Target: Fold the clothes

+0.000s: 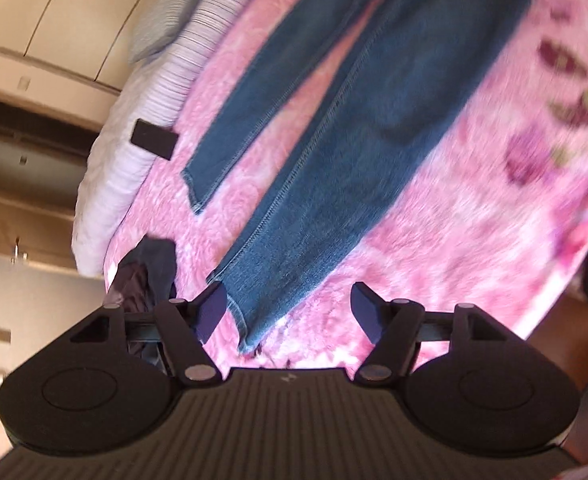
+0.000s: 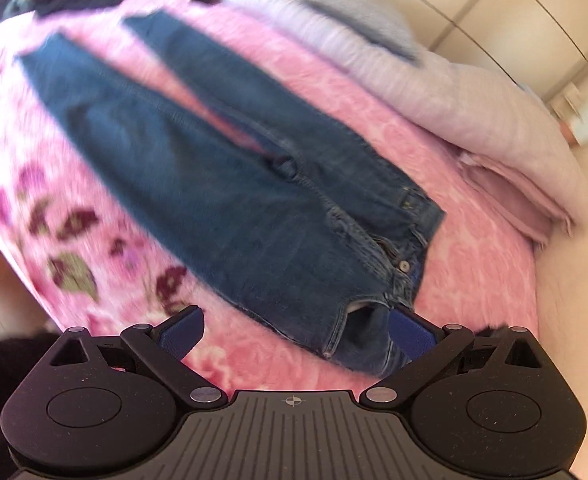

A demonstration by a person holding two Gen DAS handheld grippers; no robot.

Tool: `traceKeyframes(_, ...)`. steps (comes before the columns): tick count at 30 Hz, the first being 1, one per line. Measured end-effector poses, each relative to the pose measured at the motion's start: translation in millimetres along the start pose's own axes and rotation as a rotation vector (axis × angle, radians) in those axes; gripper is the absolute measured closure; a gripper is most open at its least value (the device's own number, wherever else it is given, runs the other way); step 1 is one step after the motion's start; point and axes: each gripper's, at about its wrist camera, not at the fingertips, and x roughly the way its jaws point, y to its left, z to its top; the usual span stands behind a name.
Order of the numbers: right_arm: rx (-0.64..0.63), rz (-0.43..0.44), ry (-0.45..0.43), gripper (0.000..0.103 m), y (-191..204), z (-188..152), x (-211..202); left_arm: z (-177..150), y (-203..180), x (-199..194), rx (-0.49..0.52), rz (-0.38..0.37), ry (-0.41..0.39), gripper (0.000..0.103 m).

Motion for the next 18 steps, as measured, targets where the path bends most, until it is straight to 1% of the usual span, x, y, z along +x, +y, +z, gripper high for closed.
traceKeyframes(1, -0.028, 0.0, 0.003, 0.01, 4, -1, 11, -4, -4, 21, 0.029, -0.005, 0.007, 0.04)
traceKeyframes(2, -0.056, -0.004, 0.008, 0.012, 6, -4, 21, -7, -8, 42, 0.055, -0.011, 0.015, 0.045)
traceKeyframes(3, -0.083, -0.015, 0.015, 0.013, 7, -8, 29, -11, -10, 60, 0.076, -0.021, 0.022, 0.048)
traceKeyframes(5, -0.137, -0.038, 0.029, 0.016, 8, -16, 46, -18, -15, 88, 0.116, -0.039, 0.029, 0.054)
traceKeyframes(6, -0.164, -0.05, 0.036, 0.016, 9, -20, 54, -20, -16, 97, 0.139, -0.042, 0.024, 0.055)
traceKeyframes(9, -0.244, -0.084, 0.058, 0.016, 10, -32, 78, -24, -13, 114, 0.214, -0.03, -0.011, 0.055)
traceKeyframes(10, -0.271, -0.095, 0.065, 0.016, 11, -36, 87, -23, -9, 118, 0.23, -0.023, -0.02, 0.057)
traceKeyframes(12, -0.325, -0.118, 0.079, 0.016, 12, -44, 103, -21, -2, 128, 0.255, -0.013, -0.033, 0.06)
traceKeyframes(15, -0.406, -0.152, 0.101, 0.016, 14, -56, 128, -17, 6, 139, 0.258, -0.019, -0.046, 0.06)
traceKeyframes(16, -0.433, -0.164, 0.108, 0.016, 15, -60, 136, -15, 8, 142, 0.255, -0.022, -0.05, 0.064)
traceKeyframes(17, -0.46, -0.175, 0.115, 0.016, 15, -64, 144, -13, 9, 144, 0.238, -0.03, -0.048, 0.072)
traceKeyframes(18, -0.486, -0.187, 0.122, 0.016, 16, -68, 152, -10, 11, 146, 0.215, -0.04, -0.043, 0.077)
